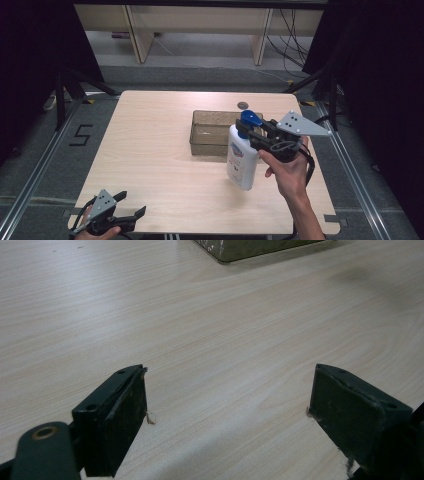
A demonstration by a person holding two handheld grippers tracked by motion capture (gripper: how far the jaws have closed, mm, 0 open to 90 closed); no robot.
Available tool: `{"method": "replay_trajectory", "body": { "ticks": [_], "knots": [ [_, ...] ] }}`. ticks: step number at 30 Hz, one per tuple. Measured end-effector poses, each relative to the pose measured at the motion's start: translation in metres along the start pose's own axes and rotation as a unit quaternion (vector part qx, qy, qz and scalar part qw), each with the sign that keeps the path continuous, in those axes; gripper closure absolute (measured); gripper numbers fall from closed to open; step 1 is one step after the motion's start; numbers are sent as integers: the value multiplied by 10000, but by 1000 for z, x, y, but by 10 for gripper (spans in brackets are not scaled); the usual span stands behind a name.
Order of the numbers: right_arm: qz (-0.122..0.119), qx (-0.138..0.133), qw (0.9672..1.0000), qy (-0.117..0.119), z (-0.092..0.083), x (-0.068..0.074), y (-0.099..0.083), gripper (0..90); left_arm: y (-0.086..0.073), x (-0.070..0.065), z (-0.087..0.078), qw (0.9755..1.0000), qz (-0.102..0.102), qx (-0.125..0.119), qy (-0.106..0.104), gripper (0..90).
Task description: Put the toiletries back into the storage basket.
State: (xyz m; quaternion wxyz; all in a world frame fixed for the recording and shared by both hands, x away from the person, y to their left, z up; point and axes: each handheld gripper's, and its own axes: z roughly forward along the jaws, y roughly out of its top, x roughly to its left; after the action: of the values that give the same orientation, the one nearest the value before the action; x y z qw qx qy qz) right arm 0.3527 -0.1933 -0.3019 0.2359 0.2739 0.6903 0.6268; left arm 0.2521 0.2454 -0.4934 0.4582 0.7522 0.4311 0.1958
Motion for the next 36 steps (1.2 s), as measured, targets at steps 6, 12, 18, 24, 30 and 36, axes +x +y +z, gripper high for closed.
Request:
{"method": "replay_trajectory", "body": {
  "ticks": [6, 12, 18, 24, 30, 36],
  "knots": [
    [-34, -42, 10000, 1, 2, -5, 10, 658, 0, -1, 1, 10000, -33, -9, 15, 149],
    [-16, -101, 9999, -30, 2, -11, 21, 658, 0, 0, 1, 10000, -16, 8, 15, 149],
    [94, -125, 9999, -2, 2, -16, 33, 658, 0, -1, 0, 10000, -32, -5, 26, 149],
    [31, -127, 9999, -111, 3, -24, 45, 658, 0, -1, 1, 10000, -27, -5, 21, 149],
    [2, -62, 9996, -266, 8, -36, 52, 658, 0, 0, 0, 10000, -18, 20, -5, 149],
    [203, -75, 9991, -367, 14, -48, 55, 658, 0, 0, 0, 10000, -16, 28, 17, 149]
  ]
}}
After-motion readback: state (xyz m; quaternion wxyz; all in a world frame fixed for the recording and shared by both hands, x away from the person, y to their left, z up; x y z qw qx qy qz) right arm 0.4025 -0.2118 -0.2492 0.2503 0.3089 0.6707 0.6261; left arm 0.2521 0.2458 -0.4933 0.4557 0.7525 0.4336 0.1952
